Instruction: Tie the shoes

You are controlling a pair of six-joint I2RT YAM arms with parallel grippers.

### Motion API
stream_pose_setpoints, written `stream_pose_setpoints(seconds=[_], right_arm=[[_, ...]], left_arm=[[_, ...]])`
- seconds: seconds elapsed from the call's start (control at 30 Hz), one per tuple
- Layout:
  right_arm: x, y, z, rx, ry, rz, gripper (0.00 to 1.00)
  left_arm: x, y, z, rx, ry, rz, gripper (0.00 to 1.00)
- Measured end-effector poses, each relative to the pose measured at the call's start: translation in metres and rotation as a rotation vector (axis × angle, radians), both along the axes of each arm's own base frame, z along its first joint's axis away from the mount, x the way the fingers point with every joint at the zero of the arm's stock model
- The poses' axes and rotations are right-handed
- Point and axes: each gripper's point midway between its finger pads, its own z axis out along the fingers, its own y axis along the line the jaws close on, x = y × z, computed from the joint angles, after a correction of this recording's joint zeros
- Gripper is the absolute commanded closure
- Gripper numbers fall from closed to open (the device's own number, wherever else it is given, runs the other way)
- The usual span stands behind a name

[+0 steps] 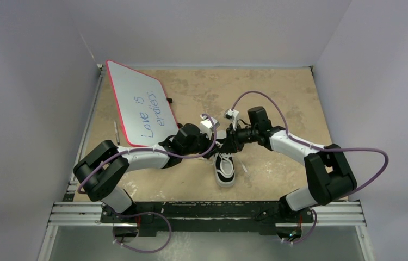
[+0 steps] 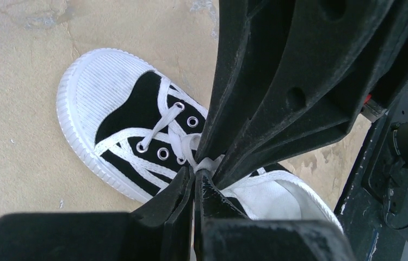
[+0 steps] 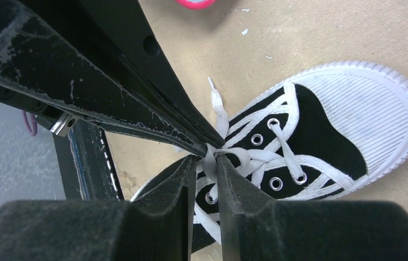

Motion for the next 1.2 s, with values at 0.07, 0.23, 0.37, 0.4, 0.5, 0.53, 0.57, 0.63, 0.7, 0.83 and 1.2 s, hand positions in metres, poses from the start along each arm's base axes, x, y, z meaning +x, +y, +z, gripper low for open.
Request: stream_pose_setpoints(seconds=[0.07,0.23,0.37,0.4,0.5,0.53,0.57,0.63,0.7,0.83,1.2], right_arm=[[-0.003,0.001,0.0,0.015,-0.001,0.005,0.8],[-0.002,0.002,0.0,0.03,-0.01,0.002,0.94],[-0.001,0.0,-0.001,0.023,-0.004,-0.009,1.0],[-0.001,0.0,-0.001,0.021,0.001,-0.009,1.0],[-0.005,-0.003,-0.002,0.007,0.018,-0.014,1.0],[-0.007,-0.004,-0.002,-0.001,0.021,-0.017,1.0],[-0.008,-0.005,0.001,-0.005,0.018,-0.02,1.0],[-0.009,-0.007,0.007,-0.007,0.004,-0.027,1.0],[-0.009,-0.009,0.013,-0.009,-0.015,-0.04,0.97],[-0.007,-0.015,0.021,-0.025,-0.029,-0.087,0.82],[-0.005,-0.027,0.025,-0.091,-0.061,-0.165,0.69]], left_arm=[[0.0,-0.001,0.001,-0.006,0.001,-0.002,1.0],[-0.001,-0.001,0.001,-0.011,0.007,-0.004,1.0],[-0.001,0.0,0.0,-0.011,0.009,-0.001,1.0],[-0.001,0.0,0.0,-0.01,0.01,-0.001,1.0],[-0.003,0.0,-0.002,-0.013,0.018,-0.002,1.0],[-0.004,0.0,-0.002,-0.017,0.022,-0.001,1.0],[-0.004,-0.001,0.0,-0.024,0.02,-0.001,1.0],[-0.003,-0.005,0.005,-0.048,0.017,-0.001,1.0],[-0.002,-0.007,0.01,-0.074,0.018,0.003,1.0],[0.001,-0.014,0.016,-0.124,0.024,0.009,1.0],[0.0,-0.01,0.008,-0.125,0.04,0.022,1.0]])
